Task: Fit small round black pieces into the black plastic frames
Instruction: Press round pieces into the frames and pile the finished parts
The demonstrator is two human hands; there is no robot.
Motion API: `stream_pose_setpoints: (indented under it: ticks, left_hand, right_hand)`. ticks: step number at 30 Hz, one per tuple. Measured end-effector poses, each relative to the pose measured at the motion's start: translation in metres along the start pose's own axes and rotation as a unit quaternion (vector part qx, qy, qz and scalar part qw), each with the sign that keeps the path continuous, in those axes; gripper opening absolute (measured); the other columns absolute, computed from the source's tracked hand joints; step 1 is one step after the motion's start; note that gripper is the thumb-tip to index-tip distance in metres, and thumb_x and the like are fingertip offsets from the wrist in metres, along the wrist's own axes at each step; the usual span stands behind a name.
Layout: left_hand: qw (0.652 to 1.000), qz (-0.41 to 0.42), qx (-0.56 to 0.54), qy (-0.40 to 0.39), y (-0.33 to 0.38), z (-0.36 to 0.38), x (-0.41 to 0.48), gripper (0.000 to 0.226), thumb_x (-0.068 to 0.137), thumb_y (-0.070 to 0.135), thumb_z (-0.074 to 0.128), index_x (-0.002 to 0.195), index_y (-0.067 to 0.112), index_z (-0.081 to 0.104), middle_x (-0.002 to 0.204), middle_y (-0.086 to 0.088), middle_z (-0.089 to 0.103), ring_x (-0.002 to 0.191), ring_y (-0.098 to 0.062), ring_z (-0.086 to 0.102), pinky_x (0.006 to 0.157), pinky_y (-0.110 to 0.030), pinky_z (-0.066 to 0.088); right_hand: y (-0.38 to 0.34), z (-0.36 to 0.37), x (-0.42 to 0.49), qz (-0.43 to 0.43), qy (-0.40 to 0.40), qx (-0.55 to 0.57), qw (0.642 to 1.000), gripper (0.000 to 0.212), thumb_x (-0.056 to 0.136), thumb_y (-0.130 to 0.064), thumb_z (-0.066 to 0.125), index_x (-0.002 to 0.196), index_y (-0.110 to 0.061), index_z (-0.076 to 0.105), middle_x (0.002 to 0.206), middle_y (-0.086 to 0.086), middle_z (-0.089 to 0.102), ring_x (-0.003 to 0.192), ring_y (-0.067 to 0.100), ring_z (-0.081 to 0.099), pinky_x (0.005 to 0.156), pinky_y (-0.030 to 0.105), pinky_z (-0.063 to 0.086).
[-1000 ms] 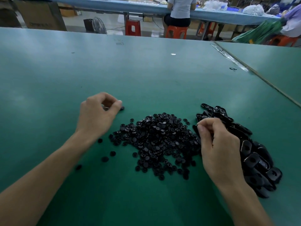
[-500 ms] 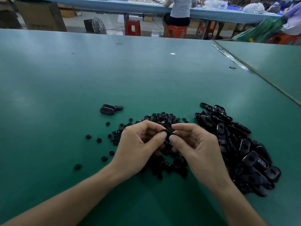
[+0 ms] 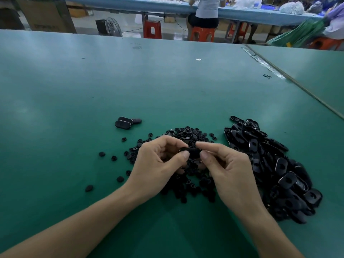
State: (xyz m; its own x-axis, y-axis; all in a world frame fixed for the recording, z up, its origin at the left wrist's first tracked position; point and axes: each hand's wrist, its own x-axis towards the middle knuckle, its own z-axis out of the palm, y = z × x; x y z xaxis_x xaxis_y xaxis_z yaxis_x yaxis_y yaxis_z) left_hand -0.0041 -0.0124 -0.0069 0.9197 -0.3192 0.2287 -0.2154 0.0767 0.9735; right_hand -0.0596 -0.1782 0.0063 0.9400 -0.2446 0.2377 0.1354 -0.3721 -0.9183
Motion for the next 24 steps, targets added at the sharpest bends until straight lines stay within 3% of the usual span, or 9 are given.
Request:
stream_pose_setpoints:
  ticks: [3,7,11,19,24]
  left_hand:
    - [0.998,-0.008,-0.048,0.040,-0.001,0.000,0.002,0.008,0.084,0.012,0.072,0.088,0.018,0.072,0.073,-0.005,0.073,0.064,-0.015,0.070,0.058,-0.024,0.057]
    - [0.993,-0.027,-0.075,0.089,-0.003,-0.002,0.006,0.013,0.091,0.005,0.071,0.094,0.018,0.072,0.072,-0.003,0.071,0.061,-0.014,0.067,0.056,-0.026,0.057]
    - [0.989,-0.039,-0.106,0.097,-0.001,-0.003,0.008,0.015,0.092,-0.001,0.066,0.094,0.012,0.072,0.073,-0.004,0.071,0.063,-0.011,0.066,0.057,-0.021,0.055]
    - [0.991,-0.036,-0.095,0.091,-0.001,-0.002,0.007,0.014,0.090,-0.004,0.068,0.091,0.009,0.072,0.072,0.001,0.072,0.064,-0.009,0.067,0.058,-0.019,0.054]
    - [0.992,-0.034,-0.088,0.083,-0.002,-0.003,0.007,0.018,0.089,-0.005,0.069,0.091,0.012,0.074,0.073,-0.003,0.074,0.065,-0.011,0.069,0.061,-0.018,0.054]
  right_hand:
    - [-0.001,0.001,-0.003,-0.036,0.017,-0.083,0.996,0.017,0.089,-0.020,0.074,0.102,-0.032,0.074,0.079,-0.017,0.070,0.077,0.004,0.066,0.068,0.011,0.049]
    - [-0.002,0.003,-0.006,-0.089,-0.061,-0.249,0.962,0.009,0.085,-0.035,0.076,0.093,-0.031,0.076,0.085,-0.020,0.061,0.088,0.003,0.052,0.078,0.021,0.046]
    - [-0.004,0.007,-0.007,-0.096,-0.115,-0.315,0.937,0.020,0.086,-0.046,0.070,0.100,-0.031,0.074,0.089,-0.019,0.057,0.091,0.004,0.044,0.079,0.015,0.036]
    - [-0.005,0.011,-0.008,-0.086,-0.109,-0.304,0.943,0.017,0.091,-0.030,0.070,0.107,-0.030,0.074,0.089,-0.020,0.059,0.087,0.001,0.044,0.077,0.009,0.036]
    - [-0.005,0.012,-0.009,-0.068,-0.083,-0.219,0.970,0.018,0.093,-0.025,0.068,0.111,-0.029,0.072,0.089,-0.025,0.057,0.089,0.000,0.053,0.078,0.012,0.041]
